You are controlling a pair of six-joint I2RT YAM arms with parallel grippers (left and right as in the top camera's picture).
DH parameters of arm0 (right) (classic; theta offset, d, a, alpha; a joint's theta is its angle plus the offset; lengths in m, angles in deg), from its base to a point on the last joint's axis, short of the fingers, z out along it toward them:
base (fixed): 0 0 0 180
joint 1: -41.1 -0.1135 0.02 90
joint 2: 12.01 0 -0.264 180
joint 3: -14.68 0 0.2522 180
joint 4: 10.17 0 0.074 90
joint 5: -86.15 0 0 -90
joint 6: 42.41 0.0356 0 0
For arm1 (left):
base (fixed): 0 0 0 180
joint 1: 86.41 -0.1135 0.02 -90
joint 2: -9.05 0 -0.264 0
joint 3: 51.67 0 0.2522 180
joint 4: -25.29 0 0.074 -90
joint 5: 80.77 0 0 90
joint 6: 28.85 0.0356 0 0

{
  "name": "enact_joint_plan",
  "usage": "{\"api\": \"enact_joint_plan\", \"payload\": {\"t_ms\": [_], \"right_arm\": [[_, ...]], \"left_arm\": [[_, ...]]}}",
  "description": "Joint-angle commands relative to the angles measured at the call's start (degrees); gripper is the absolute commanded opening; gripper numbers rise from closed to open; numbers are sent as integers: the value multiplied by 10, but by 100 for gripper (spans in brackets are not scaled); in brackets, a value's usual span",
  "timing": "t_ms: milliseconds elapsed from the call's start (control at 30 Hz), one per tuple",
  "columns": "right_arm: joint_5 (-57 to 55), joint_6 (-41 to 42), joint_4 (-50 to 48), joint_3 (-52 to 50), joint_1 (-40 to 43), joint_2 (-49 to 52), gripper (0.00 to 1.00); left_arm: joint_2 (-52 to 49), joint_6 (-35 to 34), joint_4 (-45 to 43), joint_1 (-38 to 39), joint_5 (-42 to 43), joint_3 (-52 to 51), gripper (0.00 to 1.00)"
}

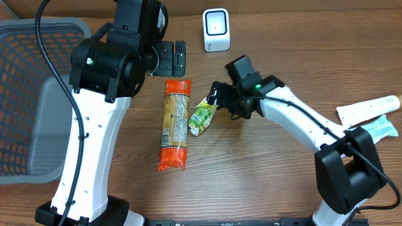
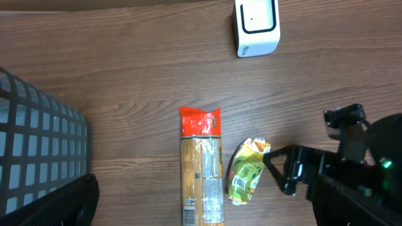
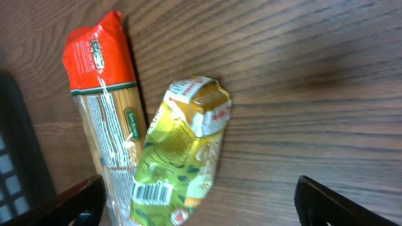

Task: Scan the item barcode
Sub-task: 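Reach the right gripper to the green tea pouch and grasp it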

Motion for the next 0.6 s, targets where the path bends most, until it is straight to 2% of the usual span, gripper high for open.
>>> {"api": "enact_joint_plan", "payload": {"t_ms": [0,300,467,567], "right_arm": [[-85,38,-23,-3,-23,1,93],[-92,67,-67,-3,-59,53,91],[-57,78,-69,-3,-59,101,89],[-47,81,-71,-3,-58,117,78]], "left_arm": [[-2,11,0,-3,-5,2,100],[-2,11,0,-3,-5,2,100],[-2,11,0,-3,-5,2,100],[-2,11,0,-3,-5,2,100]]}}
